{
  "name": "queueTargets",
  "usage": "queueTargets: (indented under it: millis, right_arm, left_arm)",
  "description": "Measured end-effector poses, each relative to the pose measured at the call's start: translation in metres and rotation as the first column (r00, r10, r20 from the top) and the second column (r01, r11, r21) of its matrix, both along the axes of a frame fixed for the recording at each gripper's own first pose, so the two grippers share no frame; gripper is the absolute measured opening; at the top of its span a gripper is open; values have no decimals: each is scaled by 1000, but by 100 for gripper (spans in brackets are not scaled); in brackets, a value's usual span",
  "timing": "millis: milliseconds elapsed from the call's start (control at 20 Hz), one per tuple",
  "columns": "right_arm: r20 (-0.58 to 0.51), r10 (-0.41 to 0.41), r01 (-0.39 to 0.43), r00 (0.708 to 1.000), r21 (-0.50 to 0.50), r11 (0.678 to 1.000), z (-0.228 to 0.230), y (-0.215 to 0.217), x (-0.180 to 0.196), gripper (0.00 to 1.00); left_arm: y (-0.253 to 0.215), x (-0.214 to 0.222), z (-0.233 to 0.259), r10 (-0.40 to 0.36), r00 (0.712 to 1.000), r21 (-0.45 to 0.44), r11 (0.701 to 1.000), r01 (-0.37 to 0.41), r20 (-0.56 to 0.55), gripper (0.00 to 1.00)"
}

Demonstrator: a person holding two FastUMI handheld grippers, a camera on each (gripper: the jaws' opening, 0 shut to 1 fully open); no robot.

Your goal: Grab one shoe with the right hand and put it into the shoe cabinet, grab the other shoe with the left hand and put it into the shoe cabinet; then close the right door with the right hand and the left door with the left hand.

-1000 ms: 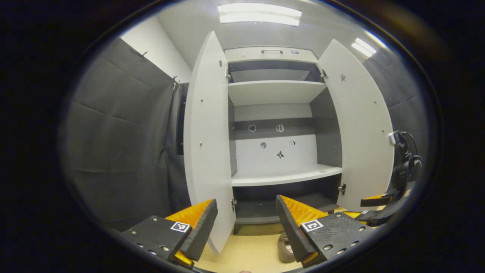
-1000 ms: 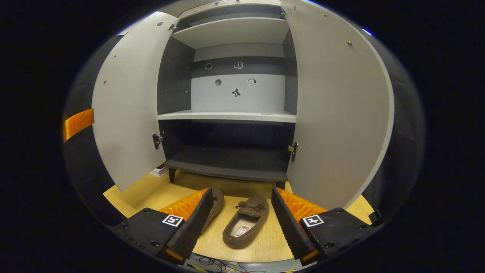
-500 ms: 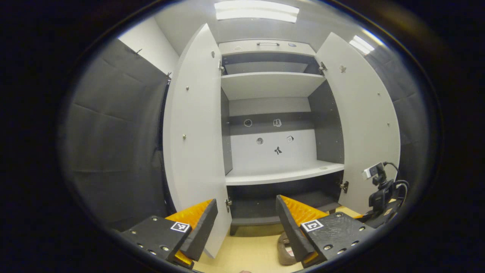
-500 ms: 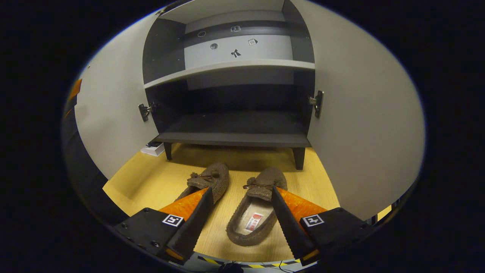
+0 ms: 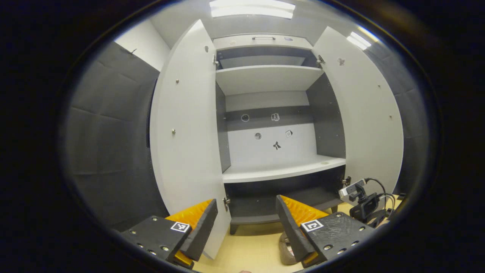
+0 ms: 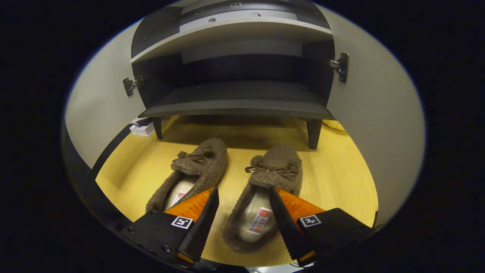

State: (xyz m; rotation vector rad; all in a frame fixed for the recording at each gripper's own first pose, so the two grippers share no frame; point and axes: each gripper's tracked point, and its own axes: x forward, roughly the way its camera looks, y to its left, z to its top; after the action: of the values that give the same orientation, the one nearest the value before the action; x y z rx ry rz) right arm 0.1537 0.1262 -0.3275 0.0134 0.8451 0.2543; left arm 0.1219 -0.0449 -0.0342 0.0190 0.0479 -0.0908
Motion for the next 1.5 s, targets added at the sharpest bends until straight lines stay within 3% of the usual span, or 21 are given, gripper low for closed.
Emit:
queueTargets:
  millis: [100, 200, 350, 400, 450, 550, 600, 700, 1200, 1300, 1500]
  right_arm:
    - [-15, -11, 10, 1000, -22, 1000, -8, -1, 2, 72]
    - [-32, -7, 6, 999, -26, 1000, -16, 2, 1, 67]
    - [-38, 33, -35, 999, -71, 997, -25, 8, 2, 67]
    - [-39, 47, -50, 998, -90, 995, -29, 10, 3, 60]
    - [-32, 41, -45, 999, -147, 988, -32, 2, 9, 67]
    - [-30, 34, -38, 999, -147, 988, -33, 1, 8, 31]
    - [-18, 20, -22, 1000, -139, 990, -25, -4, 6, 34]
    - [-43, 23, -26, 999, -65, 998, -25, 4, -1, 5]
    - [80, -6, 4, 997, 37, 999, 56, -4, 4, 5]
    - [116, -6, 0, 993, 56, 998, 77, -3, 5, 1]
    - [192, -9, -4, 981, 69, 998, 126, -6, 10, 5]
  left_arm:
    - [2, 0, -1, 5, 1000, -3, 1000, -5, -10, 90]
    - [4, 0, -1, 14, 1000, 0, 1000, -14, -10, 90]
    - [3, -2, 0, 18, 1000, 9, 1000, -18, -4, 90]
    - [3, -4, 1, 19, 1000, 11, 1000, -19, -2, 90]
    - [3, -4, 2, 20, 1000, 12, 1000, -20, -1, 90]
    - [5, -6, 3, 23, 1000, 11, 1000, -23, 1, 90]
    - [6, -7, 4, 25, 1000, 9, 1000, -25, 4, 90]
    - [7, -8, 5, 26, 1000, 8, 1000, -26, 7, 90]
    - [3, -17, 12, 5, 999, -4, 1000, -5, 34, 90]
    - [-2, -23, 12, -5, 999, -6, 1000, 5, 41, 90]
    - [-6, -20, 17, -22, 998, -22, 999, 24, 54, 90]
